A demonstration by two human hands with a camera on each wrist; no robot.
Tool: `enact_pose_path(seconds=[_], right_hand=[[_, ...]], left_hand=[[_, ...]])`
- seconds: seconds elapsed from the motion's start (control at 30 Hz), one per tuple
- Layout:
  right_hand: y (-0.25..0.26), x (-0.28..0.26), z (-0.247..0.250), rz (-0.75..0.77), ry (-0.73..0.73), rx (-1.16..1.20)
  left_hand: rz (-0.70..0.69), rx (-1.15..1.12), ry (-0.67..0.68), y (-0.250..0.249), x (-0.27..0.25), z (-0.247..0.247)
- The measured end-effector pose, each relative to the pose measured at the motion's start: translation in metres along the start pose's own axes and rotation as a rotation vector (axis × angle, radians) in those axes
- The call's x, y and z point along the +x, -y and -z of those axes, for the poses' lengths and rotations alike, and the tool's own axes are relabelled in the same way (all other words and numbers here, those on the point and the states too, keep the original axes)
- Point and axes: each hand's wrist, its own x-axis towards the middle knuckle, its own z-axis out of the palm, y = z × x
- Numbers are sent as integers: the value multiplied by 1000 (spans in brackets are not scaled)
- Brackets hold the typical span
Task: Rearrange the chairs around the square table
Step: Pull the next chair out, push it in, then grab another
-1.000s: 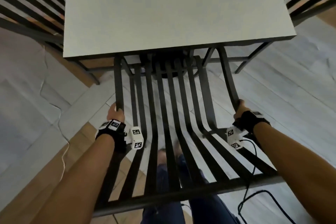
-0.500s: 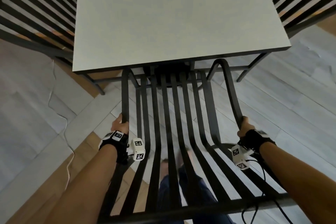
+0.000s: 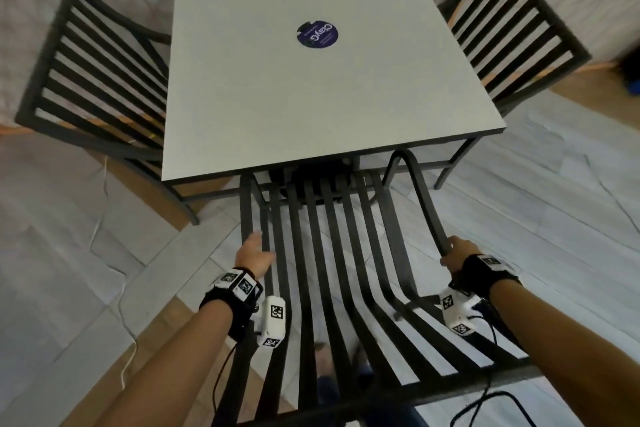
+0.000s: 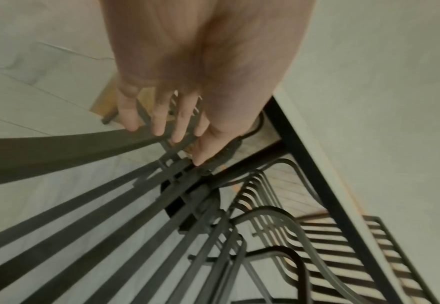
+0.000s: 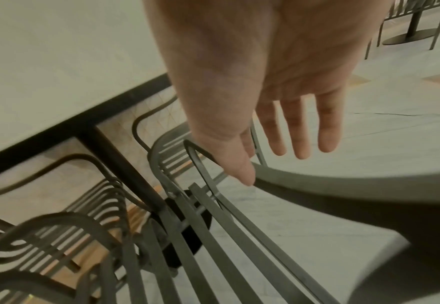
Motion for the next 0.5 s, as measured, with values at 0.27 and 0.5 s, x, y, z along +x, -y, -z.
enact_pose_path(seconds=[0.27,0.5], right_hand=[[10,-25,104,169,-156,171],[-19,-14,221,374,-382,219]], left_hand=[[-277,41,62,-116,-38,-26],[-532,105,138,-244,-68,-97]])
